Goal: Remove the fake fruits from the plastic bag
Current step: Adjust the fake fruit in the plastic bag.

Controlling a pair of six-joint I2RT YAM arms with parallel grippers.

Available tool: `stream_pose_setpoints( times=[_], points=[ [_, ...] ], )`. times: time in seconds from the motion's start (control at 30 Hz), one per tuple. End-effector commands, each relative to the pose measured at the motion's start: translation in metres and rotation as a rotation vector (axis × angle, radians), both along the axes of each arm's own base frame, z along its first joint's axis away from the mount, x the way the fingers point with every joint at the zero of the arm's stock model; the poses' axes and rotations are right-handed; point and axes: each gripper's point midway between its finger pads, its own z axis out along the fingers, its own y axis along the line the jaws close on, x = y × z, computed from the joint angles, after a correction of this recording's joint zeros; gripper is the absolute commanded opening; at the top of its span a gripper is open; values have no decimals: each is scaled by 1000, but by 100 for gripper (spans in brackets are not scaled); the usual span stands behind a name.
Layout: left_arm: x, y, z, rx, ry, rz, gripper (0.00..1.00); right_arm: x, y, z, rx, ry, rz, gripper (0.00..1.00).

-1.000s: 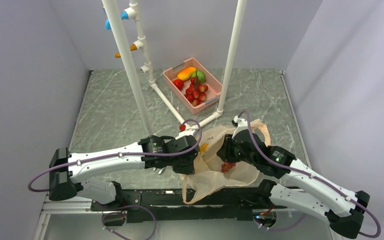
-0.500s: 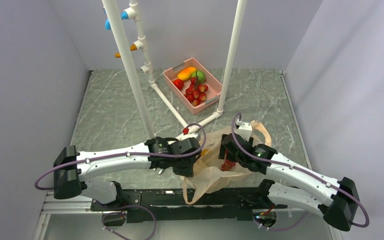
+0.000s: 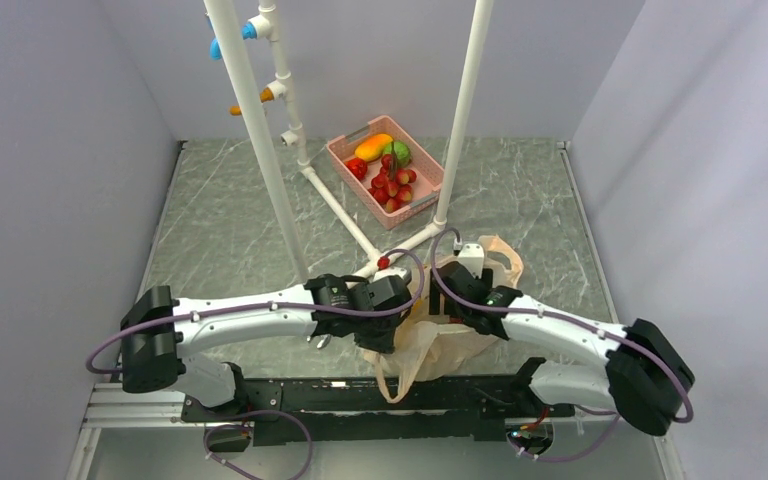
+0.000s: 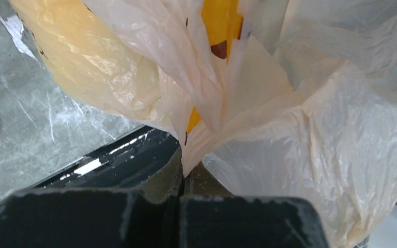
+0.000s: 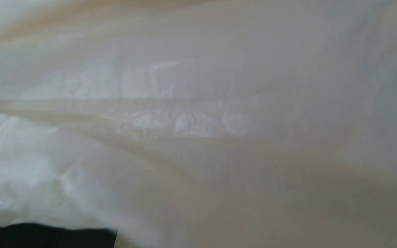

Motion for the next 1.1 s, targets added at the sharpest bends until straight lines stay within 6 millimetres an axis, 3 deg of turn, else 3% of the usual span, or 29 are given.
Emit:
stream_pose_setpoints(
  times=[0.0, 0.13, 0.2, 0.3, 0.37, 0.43, 0.57, 0.7, 0.9, 1.07],
  points=[
    [19, -6, 0, -52, -97, 30, 0, 15, 12, 1, 68, 10, -96, 87],
    [29, 1, -14, -51, -146, 75, 0, 1, -10, -24, 92, 55, -345, 82],
    [33, 1, -18, -86, -174, 100, 0, 3, -3, -30, 110, 31, -300, 67],
    [42, -5, -17, -143, -231, 106, 0, 10, 6, -33, 121, -1, -250, 60],
    [49, -9, -11, -157, -267, 114, 0, 14, 5, -30, 75, -15, -236, 47],
    [54, -20, 2, -197, -300, 100, 0, 18, 6, -22, 45, -60, -210, 32],
    [64, -40, 28, -186, -334, 69, 0, 21, 21, 6, 104, -126, -77, 22],
    [71, -48, 33, -143, -355, 47, 0, 16, 38, 41, 184, -159, 60, 18],
    [74, -32, 30, -110, -384, 71, 0, 1, 36, 79, 241, -194, 144, 10],
    [76, -4, 22, -54, -415, 110, 0, -8, 44, 92, 300, -212, 221, 11]
  ],
)
